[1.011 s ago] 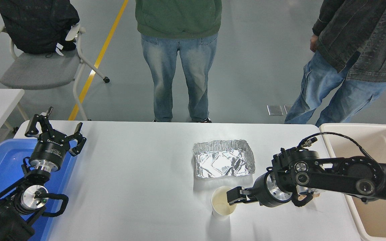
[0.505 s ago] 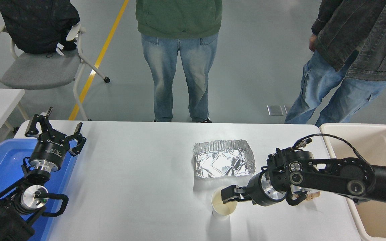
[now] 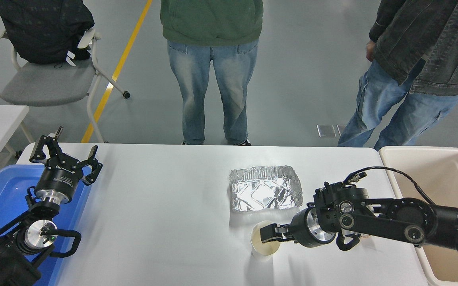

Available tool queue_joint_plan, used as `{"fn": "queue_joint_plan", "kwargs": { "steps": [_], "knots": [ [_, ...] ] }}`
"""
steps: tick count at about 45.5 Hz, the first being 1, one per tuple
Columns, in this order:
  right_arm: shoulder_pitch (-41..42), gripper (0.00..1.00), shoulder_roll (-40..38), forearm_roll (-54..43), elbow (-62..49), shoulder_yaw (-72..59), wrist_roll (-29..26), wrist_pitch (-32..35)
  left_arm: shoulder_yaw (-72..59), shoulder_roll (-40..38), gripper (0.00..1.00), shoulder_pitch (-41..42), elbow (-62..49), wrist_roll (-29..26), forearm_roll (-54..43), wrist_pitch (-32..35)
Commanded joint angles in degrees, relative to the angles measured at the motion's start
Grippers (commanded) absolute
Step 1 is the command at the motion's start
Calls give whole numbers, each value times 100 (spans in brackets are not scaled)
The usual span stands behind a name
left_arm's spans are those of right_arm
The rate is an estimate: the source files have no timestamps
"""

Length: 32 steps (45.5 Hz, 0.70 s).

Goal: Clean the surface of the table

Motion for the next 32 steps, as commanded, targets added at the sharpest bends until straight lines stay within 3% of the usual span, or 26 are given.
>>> {"fn": "queue_joint_plan", "kwargs": {
  "steps": [1,7,11,17,32],
  "knots": [
    [-29,59,27,-488,-20,-31,303,4,0,0,99,0,0,0,0,0],
    [-21,27,97,-533,-11,-75,540,66,0,0,99,0,0,0,0,0],
    [23,0,97,-533,6,-93,786,171,0,0,99,0,0,0,0,0],
    [76,0,62,-568,7,-93,1138,417,0,0,99,0,0,0,0,0],
    [234,0,-9,-814,7,-67,1279,408,0,0,99,0,0,0,0,0]
  ]
}}
